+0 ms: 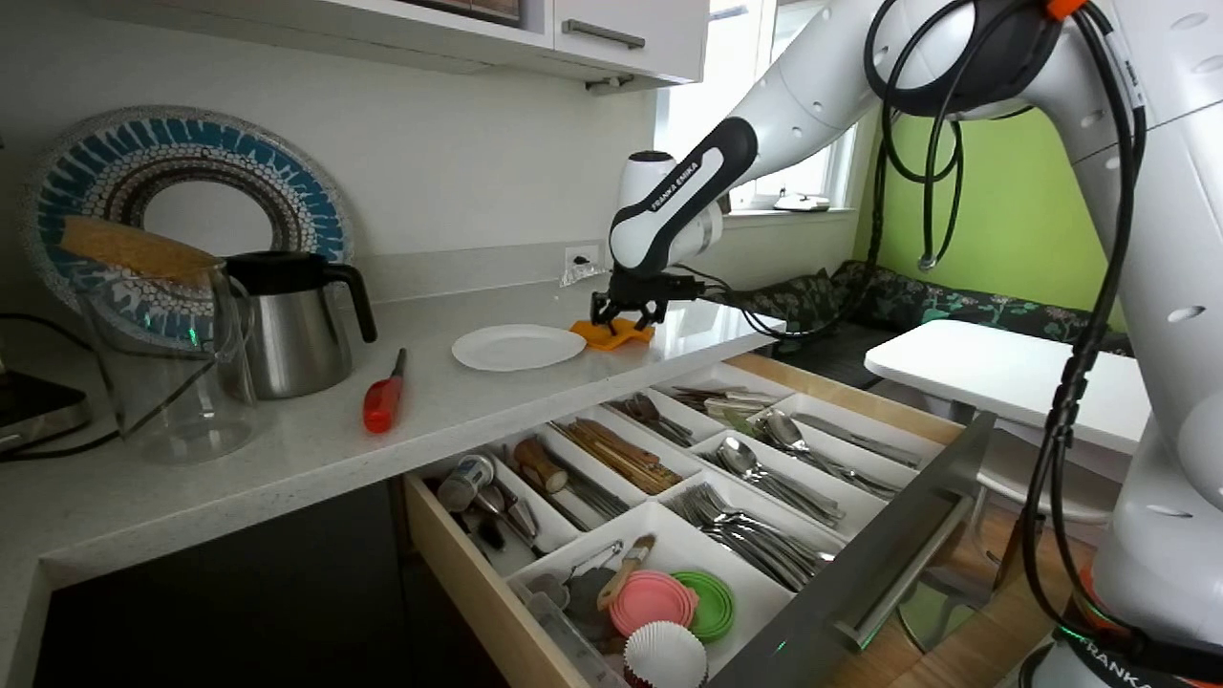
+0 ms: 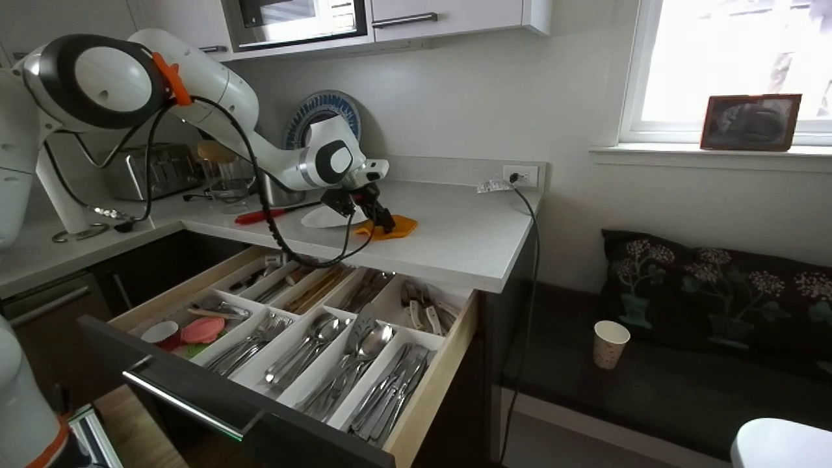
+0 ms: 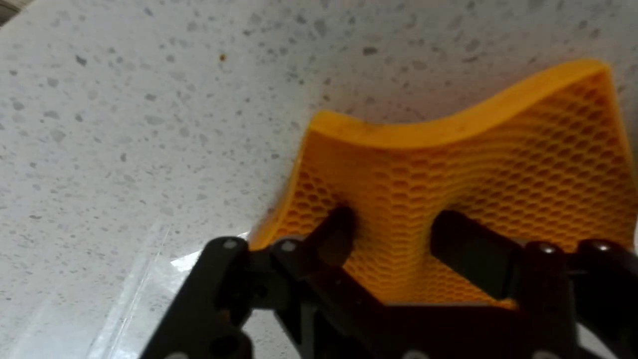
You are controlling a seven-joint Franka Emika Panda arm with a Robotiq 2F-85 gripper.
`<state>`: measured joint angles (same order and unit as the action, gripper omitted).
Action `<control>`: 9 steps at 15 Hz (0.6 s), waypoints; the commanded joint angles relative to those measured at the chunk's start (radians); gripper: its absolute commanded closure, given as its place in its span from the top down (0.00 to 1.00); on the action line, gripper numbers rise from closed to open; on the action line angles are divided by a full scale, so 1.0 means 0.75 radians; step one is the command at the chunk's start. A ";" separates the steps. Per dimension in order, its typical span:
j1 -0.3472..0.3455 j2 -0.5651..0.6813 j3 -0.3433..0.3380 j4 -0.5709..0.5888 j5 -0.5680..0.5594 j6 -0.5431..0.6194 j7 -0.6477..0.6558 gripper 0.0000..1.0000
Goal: Move the orange mat from the counter to the drawer
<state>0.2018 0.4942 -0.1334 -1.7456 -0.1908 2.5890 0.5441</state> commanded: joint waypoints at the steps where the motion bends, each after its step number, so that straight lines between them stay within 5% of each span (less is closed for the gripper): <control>1: 0.018 0.017 -0.016 -0.038 -0.023 0.010 -0.004 0.16; 3: 0.018 0.011 -0.016 -0.041 -0.018 0.005 0.000 0.00; 9: 0.017 -0.099 0.000 -0.101 0.020 -0.027 0.014 0.00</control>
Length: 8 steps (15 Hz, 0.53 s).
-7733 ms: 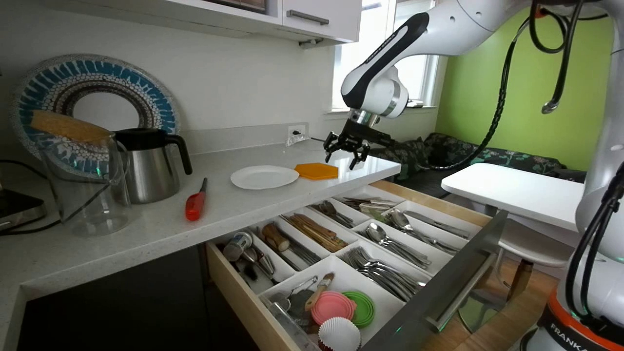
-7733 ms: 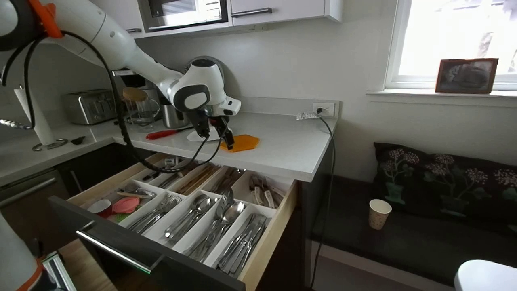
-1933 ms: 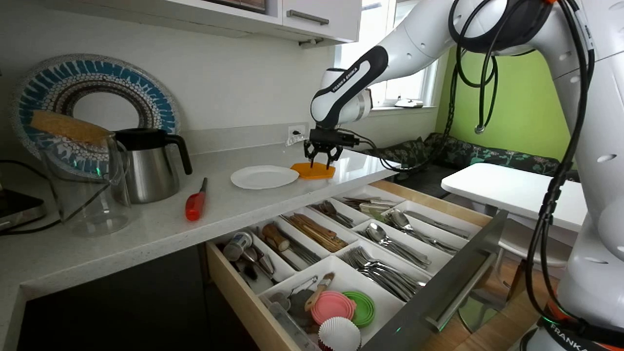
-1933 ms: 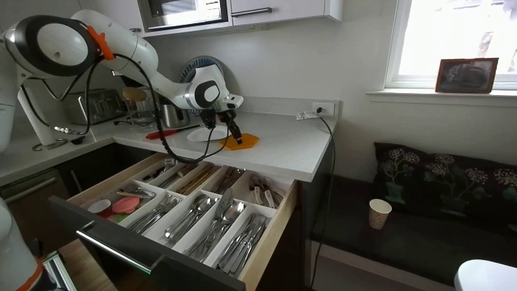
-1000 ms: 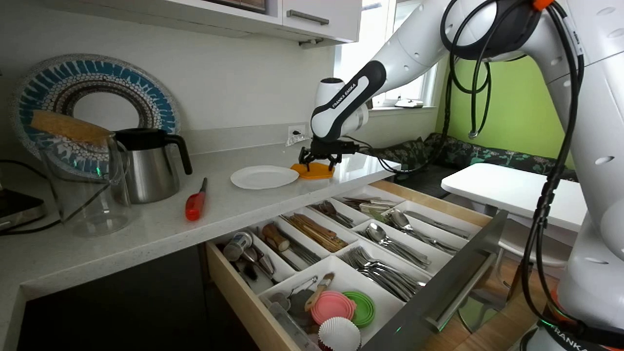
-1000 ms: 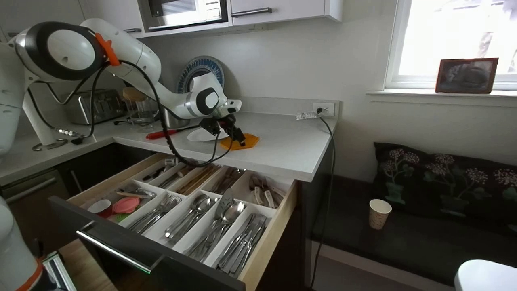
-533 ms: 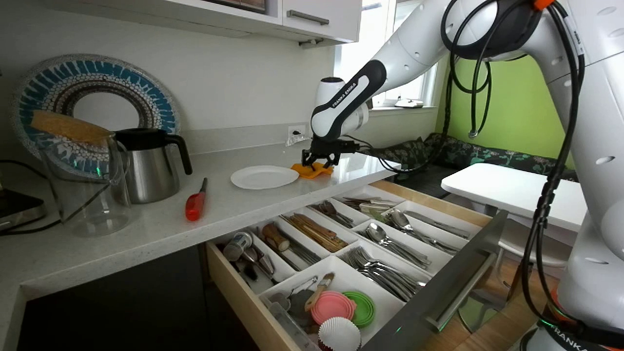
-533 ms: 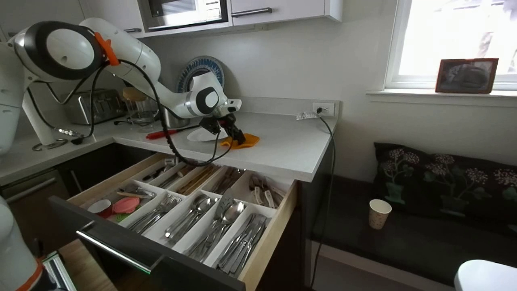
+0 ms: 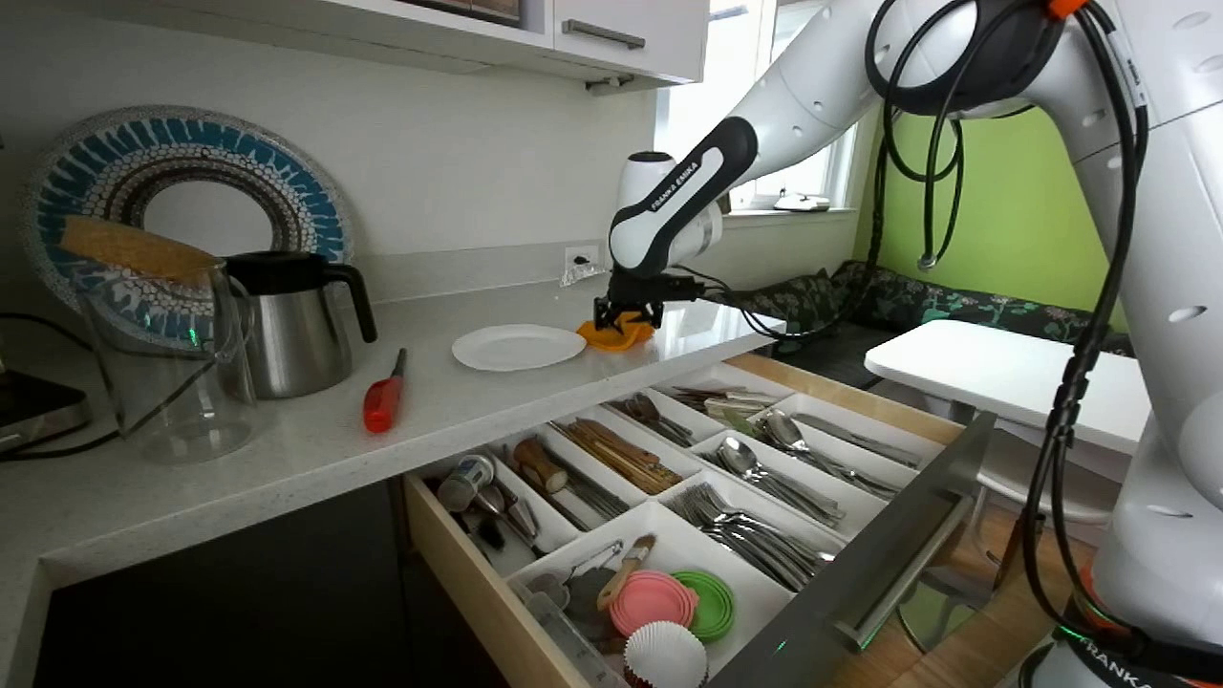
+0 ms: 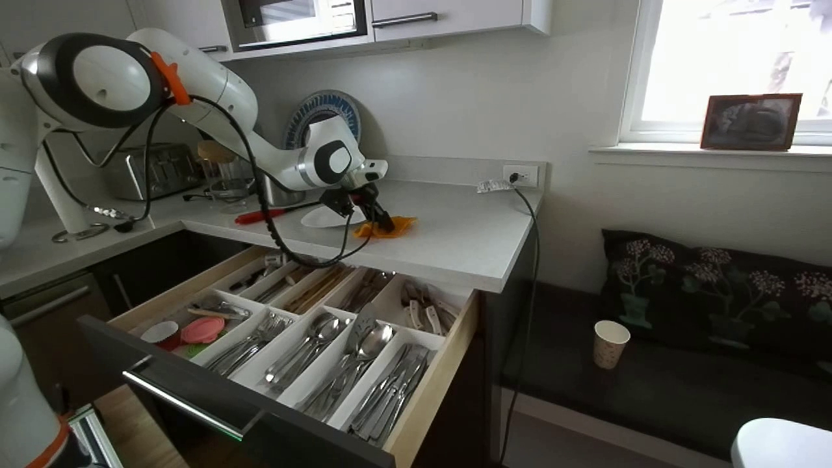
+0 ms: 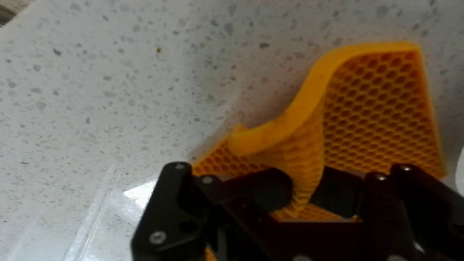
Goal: Move the orange mat from the counter to the drawer
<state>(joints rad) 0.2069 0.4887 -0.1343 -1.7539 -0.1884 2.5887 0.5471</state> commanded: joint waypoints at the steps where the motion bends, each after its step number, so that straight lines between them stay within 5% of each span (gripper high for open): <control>1: 0.011 -0.118 0.002 -0.110 0.018 -0.033 0.012 0.00; 8: -0.067 -0.355 -0.017 -0.314 0.034 -0.030 0.028 0.00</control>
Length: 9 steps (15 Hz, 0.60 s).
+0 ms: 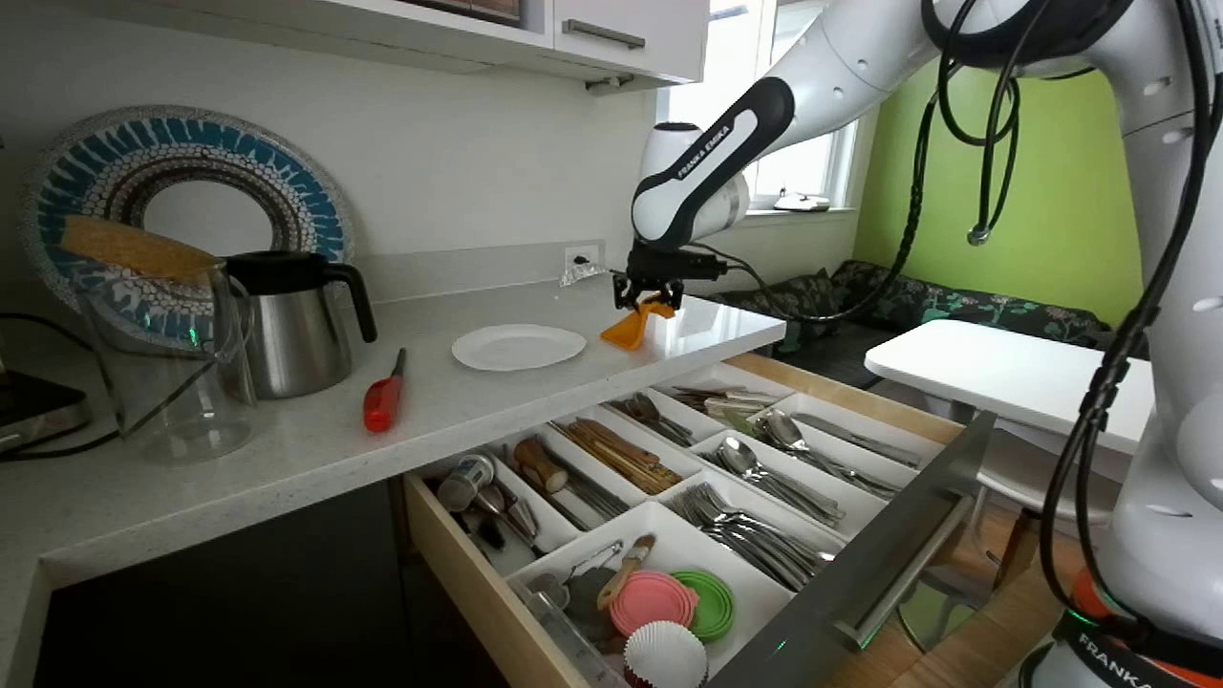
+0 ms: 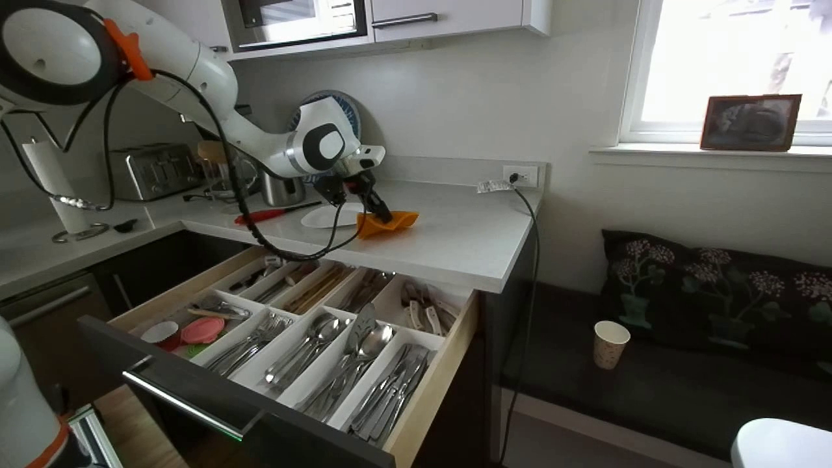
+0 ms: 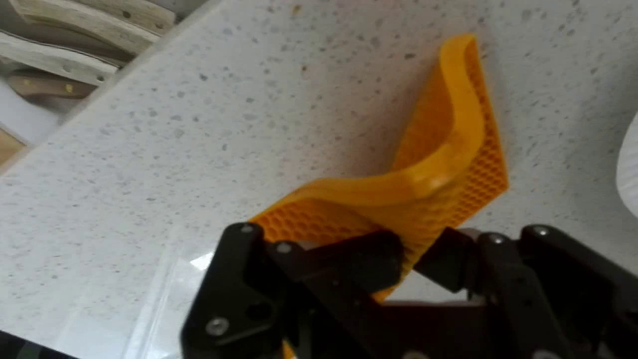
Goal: Move the orange mat from the counter to the drawer
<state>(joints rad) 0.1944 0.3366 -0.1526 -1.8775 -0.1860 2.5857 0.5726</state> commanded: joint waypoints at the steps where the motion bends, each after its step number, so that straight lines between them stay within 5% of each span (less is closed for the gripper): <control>1: -0.083 -0.201 0.025 -0.187 0.069 -0.055 -0.049 0.00; 9: -0.263 -0.620 0.080 -0.502 0.472 -0.384 -0.556 0.00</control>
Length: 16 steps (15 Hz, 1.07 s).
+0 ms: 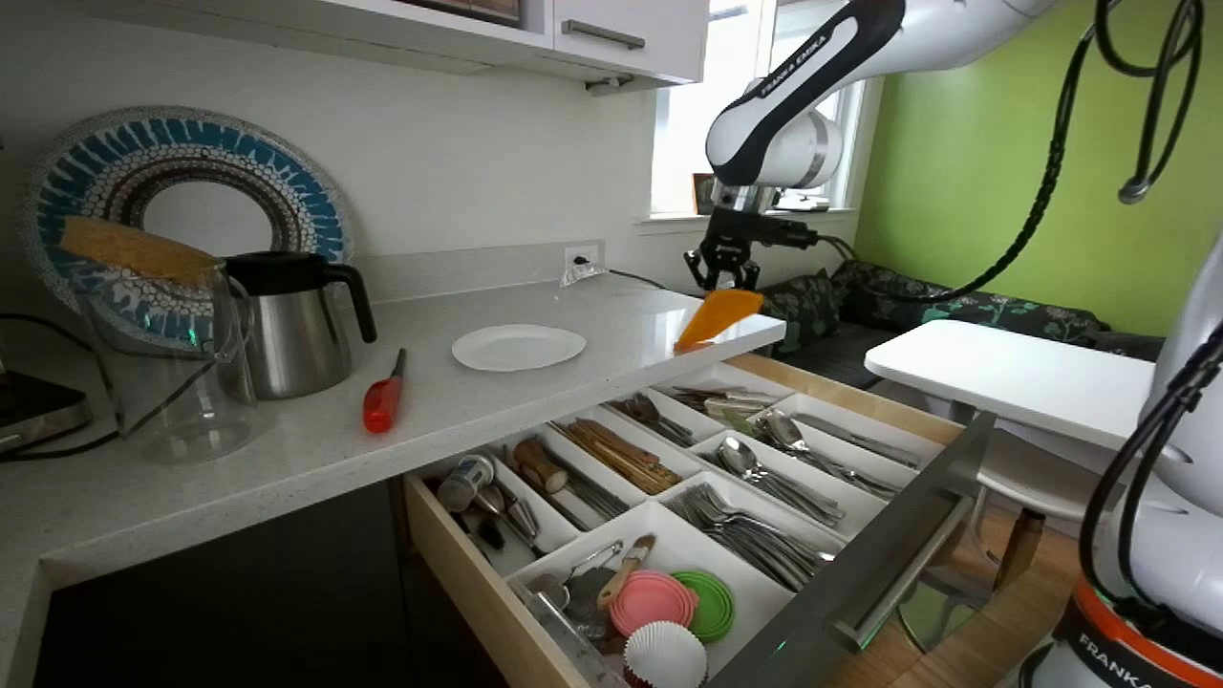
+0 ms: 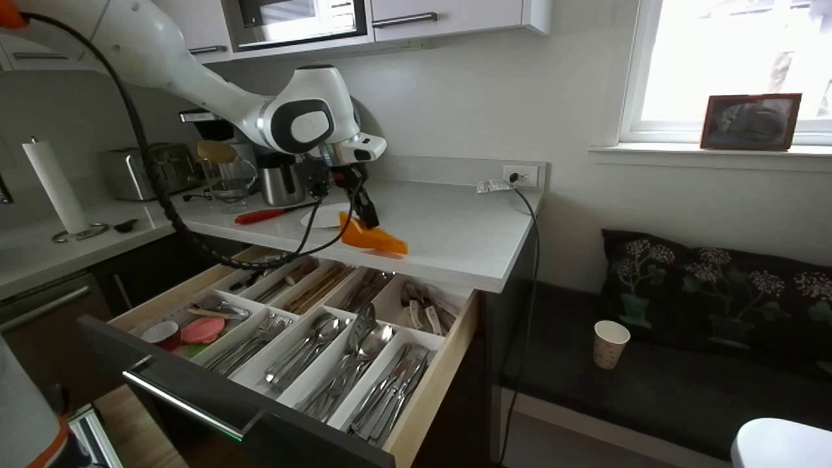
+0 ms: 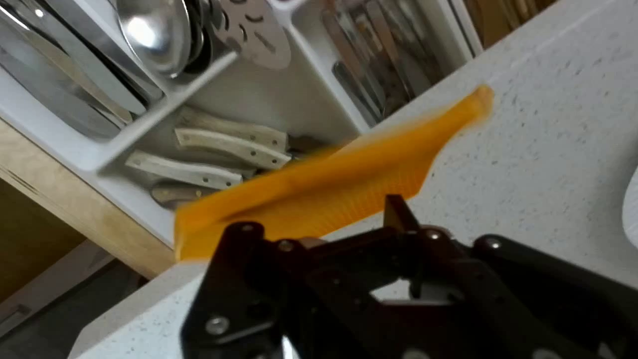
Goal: Move the orange mat from the counter to the drawer
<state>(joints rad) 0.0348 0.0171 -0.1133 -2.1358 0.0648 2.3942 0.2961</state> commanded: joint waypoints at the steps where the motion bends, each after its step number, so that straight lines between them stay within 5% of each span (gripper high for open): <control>1: -0.056 -0.242 0.024 -0.182 0.176 -0.205 -0.251 0.00; 5: -0.068 -0.397 0.013 -0.250 0.198 -0.490 -0.399 0.00; 9: -0.075 -0.417 0.031 -0.275 0.171 -0.514 -0.357 0.00; 11: -0.072 -0.391 0.046 -0.297 0.160 -0.443 -0.351 0.26; 13: -0.068 -0.383 0.063 -0.358 0.155 -0.234 -0.366 0.40; 16: -0.095 -0.348 0.025 -0.326 0.172 -0.150 -0.382 0.62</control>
<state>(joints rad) -0.0053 -0.2577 -0.0815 -2.3805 0.1900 2.2095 0.0256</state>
